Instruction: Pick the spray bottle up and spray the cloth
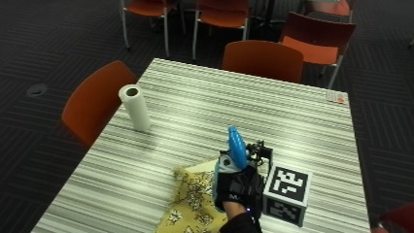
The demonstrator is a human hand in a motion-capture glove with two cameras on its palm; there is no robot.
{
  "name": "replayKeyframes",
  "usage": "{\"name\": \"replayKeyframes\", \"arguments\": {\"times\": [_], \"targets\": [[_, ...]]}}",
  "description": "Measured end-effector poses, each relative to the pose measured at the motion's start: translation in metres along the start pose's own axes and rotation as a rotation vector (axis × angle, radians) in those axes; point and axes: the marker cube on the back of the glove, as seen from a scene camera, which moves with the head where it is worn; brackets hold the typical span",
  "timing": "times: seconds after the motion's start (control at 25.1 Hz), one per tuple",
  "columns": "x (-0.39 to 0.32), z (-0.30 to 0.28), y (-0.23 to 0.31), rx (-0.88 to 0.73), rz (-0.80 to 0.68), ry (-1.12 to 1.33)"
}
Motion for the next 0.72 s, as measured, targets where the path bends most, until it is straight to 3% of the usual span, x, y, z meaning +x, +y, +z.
{"name": "replayKeyframes", "arguments": {"times": [0.36,0.72], "targets": [[-0.057,0.059,-0.013,-0.075,-0.052,-0.078],[-0.060,0.083,-0.033,-0.084,-0.083,-0.049]]}}
